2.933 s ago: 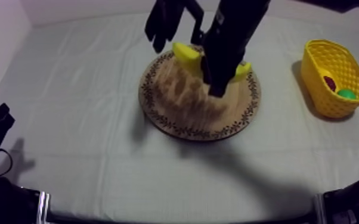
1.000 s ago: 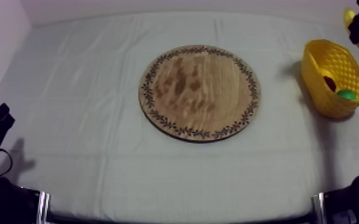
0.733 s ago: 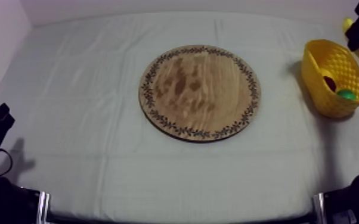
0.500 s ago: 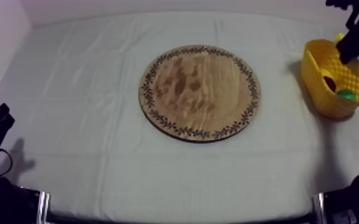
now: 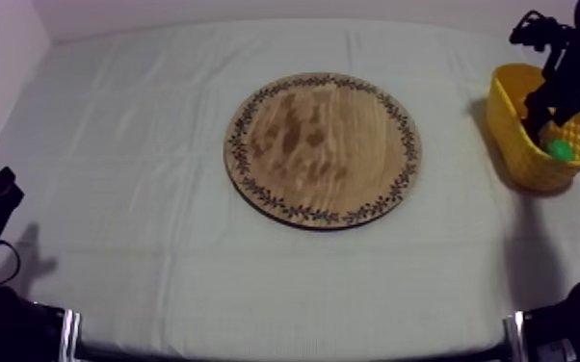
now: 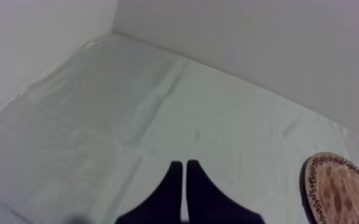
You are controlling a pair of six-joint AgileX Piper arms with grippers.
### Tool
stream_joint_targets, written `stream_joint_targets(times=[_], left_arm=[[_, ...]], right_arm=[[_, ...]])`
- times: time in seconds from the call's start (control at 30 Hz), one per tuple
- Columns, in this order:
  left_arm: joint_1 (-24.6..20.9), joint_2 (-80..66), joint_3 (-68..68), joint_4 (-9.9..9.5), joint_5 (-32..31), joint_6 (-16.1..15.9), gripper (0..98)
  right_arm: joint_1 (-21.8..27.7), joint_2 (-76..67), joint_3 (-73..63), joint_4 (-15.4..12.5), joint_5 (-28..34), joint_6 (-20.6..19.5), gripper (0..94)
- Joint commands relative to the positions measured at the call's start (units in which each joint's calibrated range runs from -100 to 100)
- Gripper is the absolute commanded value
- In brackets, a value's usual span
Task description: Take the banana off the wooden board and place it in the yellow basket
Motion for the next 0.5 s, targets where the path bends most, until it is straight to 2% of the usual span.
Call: stream_joint_targets(times=[0.0, 0.13, 0.27, 0.37, 0.47], left_arm=[[0.0, 0.0, 0.0, -0.01, 0.0, 0.0, 0.1], [0.0, 0.0, 0.0, -0.01, 0.0, 0.0, 0.1], [0.0, 0.0, 0.0, -0.01, 0.0, 0.0, 0.1], [0.0, 0.0, 0.0, -0.01, 0.0, 0.0, 0.1], [0.0, 0.0, 0.0, -0.01, 0.0, 0.0, 0.1]], right_arm=[[-0.1, 0.1, -0.1, -0.1, 0.0, -0.1, 70.3], [-0.3, -0.2, -0.1, -0.3, 0.2, -0.3, 78.7], [-0.3, -1.3, -0.1, -0.3, 0.1, -0.5, 82.5], [-0.2, -3.2, 0.0, -0.6, -0.1, -0.3, 82.6], [-0.2, -6.1, 0.4, -1.3, -0.5, 0.4, 76.4]])
